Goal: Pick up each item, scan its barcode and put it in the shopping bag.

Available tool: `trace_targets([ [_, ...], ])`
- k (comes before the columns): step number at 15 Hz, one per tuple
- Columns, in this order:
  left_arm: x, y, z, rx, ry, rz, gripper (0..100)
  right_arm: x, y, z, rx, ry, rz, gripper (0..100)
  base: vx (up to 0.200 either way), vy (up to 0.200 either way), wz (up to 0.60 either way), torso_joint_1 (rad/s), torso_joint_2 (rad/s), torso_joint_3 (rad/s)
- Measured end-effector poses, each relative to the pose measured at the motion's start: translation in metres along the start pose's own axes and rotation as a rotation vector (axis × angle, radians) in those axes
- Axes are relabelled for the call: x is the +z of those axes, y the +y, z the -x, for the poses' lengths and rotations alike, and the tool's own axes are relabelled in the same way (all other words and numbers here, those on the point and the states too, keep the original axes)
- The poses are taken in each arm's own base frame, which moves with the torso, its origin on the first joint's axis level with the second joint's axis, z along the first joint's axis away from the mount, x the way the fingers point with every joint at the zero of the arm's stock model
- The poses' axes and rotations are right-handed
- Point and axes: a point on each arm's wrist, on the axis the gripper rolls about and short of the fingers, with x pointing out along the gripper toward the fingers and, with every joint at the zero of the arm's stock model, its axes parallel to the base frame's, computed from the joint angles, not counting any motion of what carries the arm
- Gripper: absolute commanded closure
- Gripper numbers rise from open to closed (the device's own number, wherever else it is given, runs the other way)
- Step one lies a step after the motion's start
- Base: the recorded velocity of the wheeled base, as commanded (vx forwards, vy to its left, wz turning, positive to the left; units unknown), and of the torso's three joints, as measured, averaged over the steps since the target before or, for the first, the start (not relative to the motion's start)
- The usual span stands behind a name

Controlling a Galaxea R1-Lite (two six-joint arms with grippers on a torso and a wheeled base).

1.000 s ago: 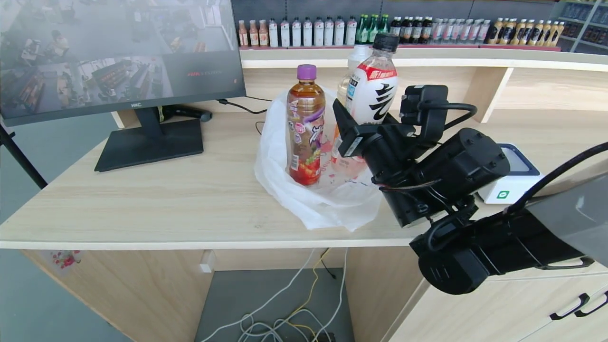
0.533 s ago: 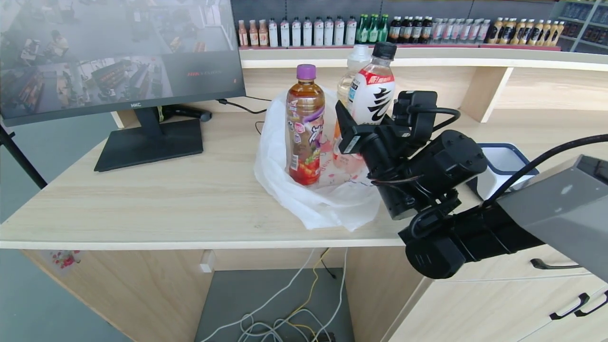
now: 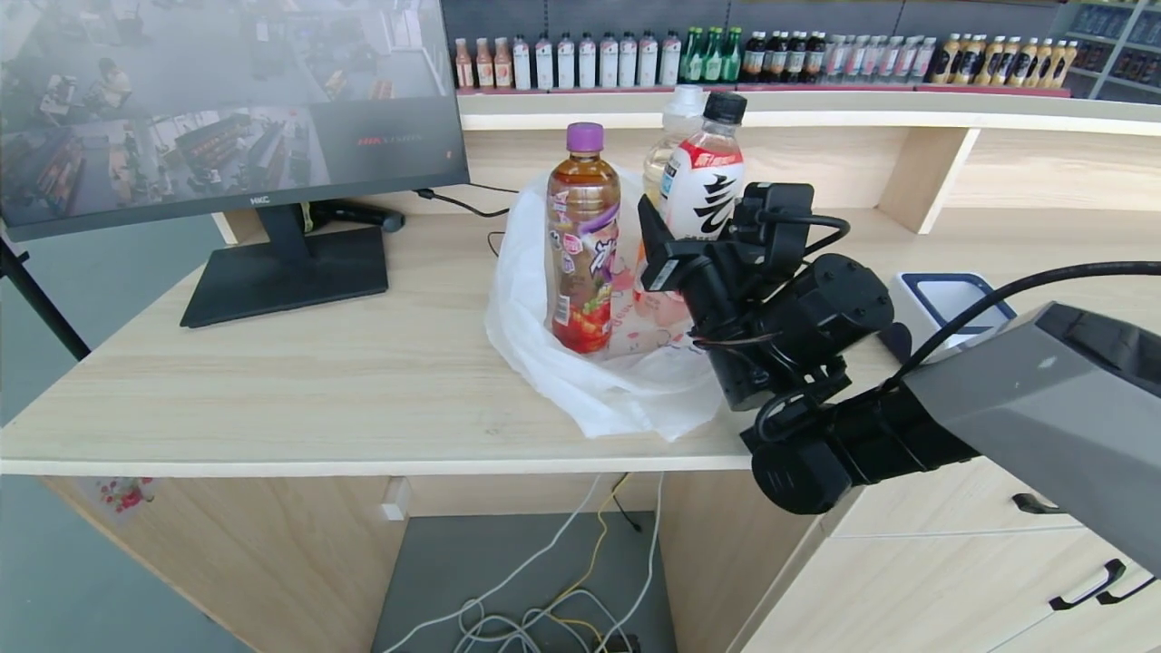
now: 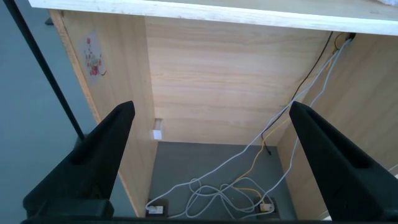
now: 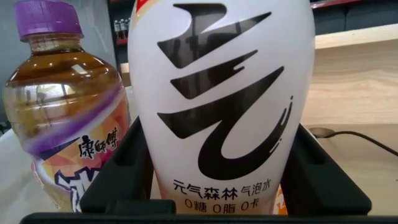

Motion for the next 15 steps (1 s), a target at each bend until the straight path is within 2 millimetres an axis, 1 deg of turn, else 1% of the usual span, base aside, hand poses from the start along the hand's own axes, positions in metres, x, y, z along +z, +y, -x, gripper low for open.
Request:
trace_targets([
  [4, 0.0, 0.0, 0.0, 0.0, 0.0, 0.001, 0, -0.014, 0.0, 0.001, 0.004, 0.025, 0.011, 100, 0.0, 0.0, 0.0, 0.0, 0.0, 0.0],
  [7, 0.0, 0.0, 0.0, 0.0, 0.0, 0.0, 0, -0.022, -0.006, 0.005, 0.001, 0.056, 0.03, 100, 0.0, 0.0, 0.0, 0.0, 0.0, 0.0],
  [10, 0.0, 0.0, 0.0, 0.0, 0.0, 0.0, 0, -0.021, -0.009, 0.009, 0.001, 0.071, 0.044, 100, 0.0, 0.0, 0.0, 0.0, 0.0, 0.0],
  [13, 0.0, 0.0, 0.0, 0.0, 0.0, 0.0, 0, -0.024, -0.011, 0.018, 0.009, 0.112, 0.055, 100, 0.0, 0.0, 0.0, 0.0, 0.0, 0.0],
  [15, 0.0, 0.0, 0.0, 0.0, 0.0, 0.0, 0, -0.023, -0.01, 0.023, 0.013, 0.127, 0.056, 100, 0.0, 0.0, 0.0, 0.0, 0.0, 0.0],
])
